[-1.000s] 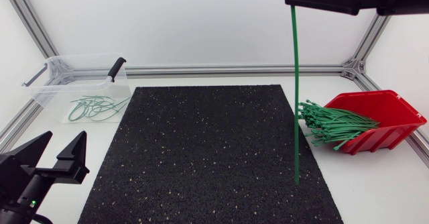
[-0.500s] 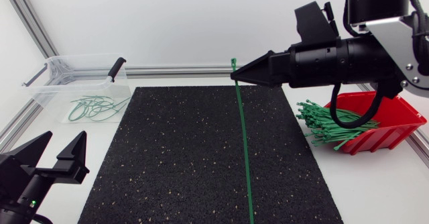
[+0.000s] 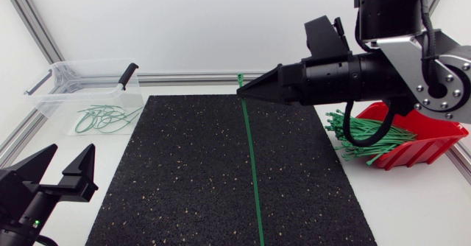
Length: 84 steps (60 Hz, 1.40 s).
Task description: Take a green cable tie from the red box, thread the tail through the head to close it, then place it in the transparent bin on the left.
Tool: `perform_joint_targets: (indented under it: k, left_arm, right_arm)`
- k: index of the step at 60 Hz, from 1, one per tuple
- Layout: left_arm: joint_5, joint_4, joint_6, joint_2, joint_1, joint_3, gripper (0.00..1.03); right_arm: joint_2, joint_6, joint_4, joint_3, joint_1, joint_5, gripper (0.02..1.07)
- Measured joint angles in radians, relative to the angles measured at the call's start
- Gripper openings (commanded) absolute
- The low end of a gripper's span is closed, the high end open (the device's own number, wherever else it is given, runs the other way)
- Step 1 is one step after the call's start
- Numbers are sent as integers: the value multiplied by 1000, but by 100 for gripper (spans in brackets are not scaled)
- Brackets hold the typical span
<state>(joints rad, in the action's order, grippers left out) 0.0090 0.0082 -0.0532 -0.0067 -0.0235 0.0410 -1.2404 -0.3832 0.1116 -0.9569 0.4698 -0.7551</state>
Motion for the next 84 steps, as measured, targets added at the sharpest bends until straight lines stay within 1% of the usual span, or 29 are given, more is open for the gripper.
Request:
perform_joint_targets:
  k: [8, 14, 22, 30, 35, 41, 42, 48, 52, 55, 63, 66, 77, 81, 84]
  left_arm:
    - [0, 3, 1, 0, -11, 0, 99]
    - [36, 13, 1, 0, -13, 0, 99]
    - [46, 13, 1, 0, -12, 13, 99]
    - [48, 14, 0, 57, -5, 109, 99]
    - [66, 49, -2, 135, 21, 194, 99]
    - [134, 96, -20, 238, 85, 281, 99]
    - [171, 103, -35, 282, 116, 313, 99]
    - [292, 117, -81, 424, 206, 402, 99]
    - [367, 123, -109, 536, 244, 463, 99]
    - [403, 125, -124, 616, 253, 499, 99]
    - [492, 143, -138, 826, 250, 552, 99]
    - [514, 144, -139, 894, 241, 563, 99]
    - [576, 171, -149, 1123, 144, 616, 99]
    - [623, 177, -150, 1179, 103, 623, 99]
    - [676, 176, -150, 1207, 74, 624, 99]
  right_arm:
    - [0, -29, -18, 10, 0, -11, 7]
    - [0, -37, -19, 12, 0, -12, 7]
    - [0, -39, -19, 12, 0, -11, 7]
    - [0, -40, -19, 12, 0, 2, 7]
    - [3, -40, -19, 12, 0, 12, 7]
    - [10, -40, -18, 12, 0, 19, 7]
    - [11, -40, -18, 10, 0, 19, 7]
    - [11, -40, -18, 3, 0, 19, 7]
    - [11, -40, -19, 0, 0, 19, 7]
    - [10, -40, -19, -1, 0, 19, 7]
    - [-1, -40, -23, -3, 0, 19, 7]
    - [-12, -40, -31, -5, -3, 18, 7]
    - [-60, -40, -45, -16, -22, 10, 7]
    - [-78, -40, -55, -16, -30, 1, 7]
    - [-89, -40, -61, -16, -37, -7, 7]
